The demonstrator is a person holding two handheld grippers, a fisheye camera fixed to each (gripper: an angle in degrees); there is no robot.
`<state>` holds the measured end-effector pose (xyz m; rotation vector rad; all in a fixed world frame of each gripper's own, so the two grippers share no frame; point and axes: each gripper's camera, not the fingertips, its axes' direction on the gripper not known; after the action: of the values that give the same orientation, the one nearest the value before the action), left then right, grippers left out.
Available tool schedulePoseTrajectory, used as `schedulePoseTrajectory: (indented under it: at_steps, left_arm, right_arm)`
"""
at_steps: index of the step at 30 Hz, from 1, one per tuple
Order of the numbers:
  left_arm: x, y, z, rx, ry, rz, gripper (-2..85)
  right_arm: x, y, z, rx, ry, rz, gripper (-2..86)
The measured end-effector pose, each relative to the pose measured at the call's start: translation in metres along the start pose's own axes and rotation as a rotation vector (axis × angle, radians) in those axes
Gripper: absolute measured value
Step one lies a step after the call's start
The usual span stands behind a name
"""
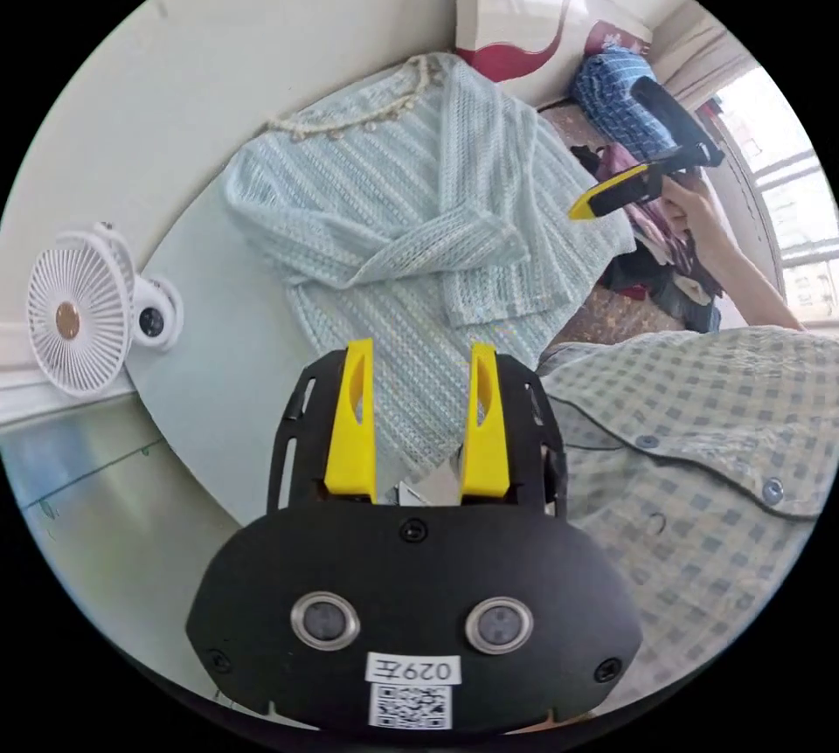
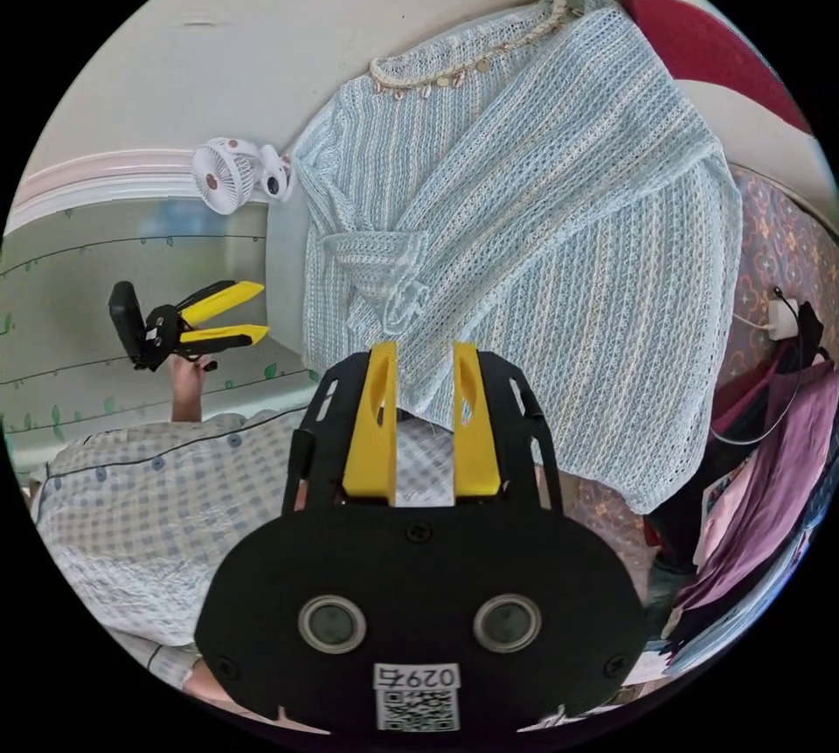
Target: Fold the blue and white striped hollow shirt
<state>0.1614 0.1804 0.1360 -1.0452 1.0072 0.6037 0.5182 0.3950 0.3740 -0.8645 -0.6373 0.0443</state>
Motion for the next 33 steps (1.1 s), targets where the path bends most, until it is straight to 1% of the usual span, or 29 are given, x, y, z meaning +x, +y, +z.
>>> schedulePoseTrajectory:
  at_steps: [3,7,9,11,13,15,18,19,20,21,22,23,24,25,26,27,28,29,30,32,33]
  left_arm:
    - [-0.006,0.001,0.004,0.005,0.007,-0.086,15.6]
    - [0.005,-0.011,0.001,0.041,-0.068,-0.139,14.5]
    - [0.009,-0.016,0.001,0.059,-0.081,-0.152,14.1]
    - [0.013,-0.023,0.004,0.068,-0.075,-0.161,13.9]
    - [0.014,-0.028,0.007,0.066,-0.075,-0.160,13.8]
    - [0.015,-0.033,0.010,0.069,-0.085,-0.157,13.8]
    - [0.013,-0.041,0.018,0.068,-0.095,-0.141,13.9]
    - [0.011,-0.044,0.021,0.066,-0.098,-0.139,14.0]
    - [0.009,-0.048,0.026,0.062,-0.100,-0.136,14.3]
    - [0.008,-0.050,0.028,0.057,-0.099,-0.133,14.4]
    - [0.005,-0.054,0.034,0.048,-0.097,-0.128,14.5]
    - [0.003,-0.057,0.040,0.041,-0.096,-0.126,14.6]
    - [0.001,-0.060,0.043,0.036,-0.096,-0.124,14.7]
    - [-0.001,-0.064,0.051,0.022,-0.092,-0.121,14.7]
    - [-0.004,-0.069,0.059,0.013,-0.084,-0.116,14.8]
    - [-0.006,-0.071,0.062,0.009,-0.079,-0.114,14.8]
    - [-0.009,-0.076,0.070,-0.005,-0.069,-0.110,14.8]
    - [-0.012,-0.082,0.078,-0.020,-0.064,-0.101,14.9]
    - [-0.013,-0.084,0.082,-0.026,-0.067,-0.098,14.9]
    - [-0.022,-0.098,0.094,-0.037,-0.102,-0.092,15.0]
    - [-0.024,-0.102,0.097,-0.036,-0.111,-0.092,15.1]
  right_arm:
    - [-0.008,-0.014,0.016,-0.054,0.021,-0.081,9.4]
    - [-0.011,-0.036,0.040,-0.121,0.012,-0.111,10.9]
    - [-0.007,-0.040,0.050,-0.161,0.038,-0.090,10.4]
    - [-0.007,-0.037,0.052,-0.173,-0.002,-0.127,6.9]
    - [-0.009,-0.029,0.040,-0.122,-0.008,-0.147,2.6]
    - [-0.011,-0.018,0.022,-0.048,-0.021,-0.157,1.5]
    - [-0.006,0.006,-0.021,0.122,-0.198,-0.170,0.7]
    - [0.001,0.019,-0.041,0.203,-0.303,-0.170,0.6]
    - [0.010,0.034,-0.060,0.285,-0.383,-0.156,0.5]
    - [0.016,0.043,-0.069,0.330,-0.407,-0.139,0.4]
    - [0.031,0.064,-0.086,0.419,-0.413,-0.077,0.4]
    - [0.051,0.087,-0.098,0.491,-0.368,0.032,0.3]
    - [0.061,0.099,-0.102,0.517,-0.331,0.097,0.3]
    - [0.085,0.121,-0.105,0.528,-0.241,0.241,0.3]
    - [0.109,0.138,-0.100,0.477,-0.174,0.368,0.3]
    - [0.121,0.145,-0.096,0.440,-0.167,0.421,0.3]
    - [0.140,0.159,-0.087,0.373,-0.209,0.477,0.3]
    - [0.147,0.171,-0.083,0.377,-0.273,0.448,0.4]
    - [0.149,0.177,-0.083,0.383,-0.279,0.443,0.4]
    - [0.157,0.189,-0.076,0.321,-0.177,0.466,0.3]
    - [0.159,0.190,-0.075,0.308,-0.176,0.452,0.3]
